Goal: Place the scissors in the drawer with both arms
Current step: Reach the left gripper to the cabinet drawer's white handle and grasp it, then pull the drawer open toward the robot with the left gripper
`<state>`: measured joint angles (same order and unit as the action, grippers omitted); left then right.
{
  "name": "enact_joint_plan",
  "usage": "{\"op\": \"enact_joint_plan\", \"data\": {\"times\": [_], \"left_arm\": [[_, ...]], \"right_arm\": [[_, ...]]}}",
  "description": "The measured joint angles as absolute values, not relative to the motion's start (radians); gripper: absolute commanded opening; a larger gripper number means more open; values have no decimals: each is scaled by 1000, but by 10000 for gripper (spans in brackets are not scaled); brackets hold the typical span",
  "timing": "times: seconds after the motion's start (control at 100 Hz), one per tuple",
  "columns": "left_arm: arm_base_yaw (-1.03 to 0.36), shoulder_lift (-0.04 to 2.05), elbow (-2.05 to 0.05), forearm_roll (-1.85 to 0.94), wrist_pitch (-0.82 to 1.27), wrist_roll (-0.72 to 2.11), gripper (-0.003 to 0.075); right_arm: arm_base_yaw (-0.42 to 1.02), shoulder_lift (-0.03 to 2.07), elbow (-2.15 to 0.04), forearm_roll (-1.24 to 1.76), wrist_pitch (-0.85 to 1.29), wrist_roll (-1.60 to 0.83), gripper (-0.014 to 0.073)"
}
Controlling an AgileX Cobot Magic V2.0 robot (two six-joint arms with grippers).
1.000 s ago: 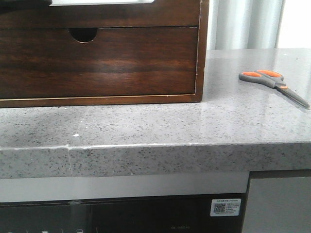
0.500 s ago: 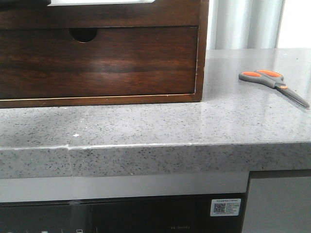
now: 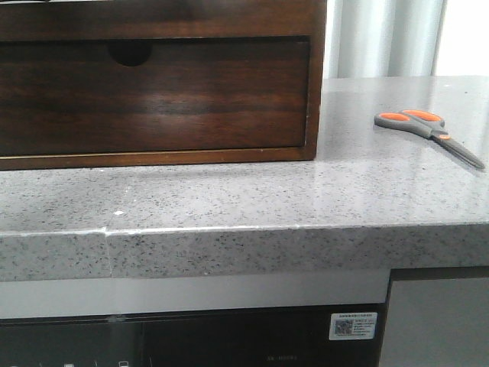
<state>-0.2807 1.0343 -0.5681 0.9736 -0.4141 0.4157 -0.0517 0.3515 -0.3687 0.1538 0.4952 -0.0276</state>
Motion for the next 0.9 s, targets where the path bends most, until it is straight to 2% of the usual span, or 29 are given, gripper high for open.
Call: {"op": "enact_joint_plan", "data": {"times": [0.9], "left_arm": [[-286, 733, -381, 1040, -444, 312, 4]], "right_arm": [[-52, 352, -369, 154, 493, -28, -106]]}}
